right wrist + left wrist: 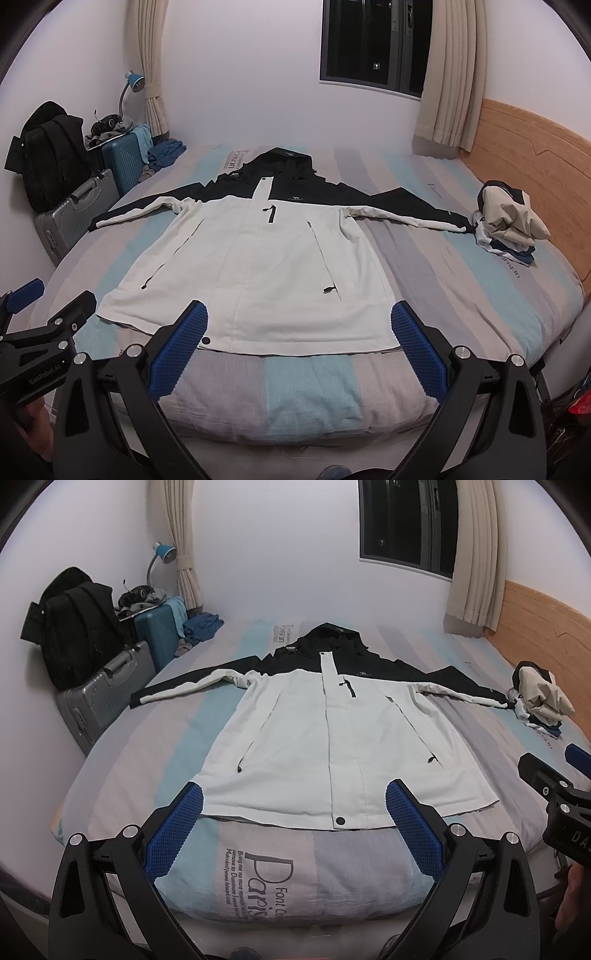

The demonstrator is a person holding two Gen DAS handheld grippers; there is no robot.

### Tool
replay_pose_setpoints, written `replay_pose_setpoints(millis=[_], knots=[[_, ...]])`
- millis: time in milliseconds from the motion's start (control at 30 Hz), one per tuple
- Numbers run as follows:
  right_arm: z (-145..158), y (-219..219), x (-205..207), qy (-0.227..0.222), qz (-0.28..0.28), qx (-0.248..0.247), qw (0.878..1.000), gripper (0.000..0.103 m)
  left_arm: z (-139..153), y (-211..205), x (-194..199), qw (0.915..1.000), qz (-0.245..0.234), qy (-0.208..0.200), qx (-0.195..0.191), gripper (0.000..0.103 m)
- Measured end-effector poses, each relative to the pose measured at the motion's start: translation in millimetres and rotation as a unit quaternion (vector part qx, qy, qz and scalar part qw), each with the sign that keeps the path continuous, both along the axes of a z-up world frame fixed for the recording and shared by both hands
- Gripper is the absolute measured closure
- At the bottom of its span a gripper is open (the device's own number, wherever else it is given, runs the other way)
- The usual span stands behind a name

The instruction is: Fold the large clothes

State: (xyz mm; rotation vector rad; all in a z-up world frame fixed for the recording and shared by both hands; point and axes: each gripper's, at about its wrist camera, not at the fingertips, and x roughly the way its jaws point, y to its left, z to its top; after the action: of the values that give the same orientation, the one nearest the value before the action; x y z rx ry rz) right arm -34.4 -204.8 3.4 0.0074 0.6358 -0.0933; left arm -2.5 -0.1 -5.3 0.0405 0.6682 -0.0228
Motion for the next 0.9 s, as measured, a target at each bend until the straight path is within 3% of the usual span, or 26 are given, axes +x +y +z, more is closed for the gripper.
replay_pose_setpoints(millis=[900], knots=[[1.1,-2.2,10.5,0.000,-0.002,0.005,1.000,0.007,-8.8,1.5,17.5,0.9999,0.012,0.006,-0.005,0.006]])
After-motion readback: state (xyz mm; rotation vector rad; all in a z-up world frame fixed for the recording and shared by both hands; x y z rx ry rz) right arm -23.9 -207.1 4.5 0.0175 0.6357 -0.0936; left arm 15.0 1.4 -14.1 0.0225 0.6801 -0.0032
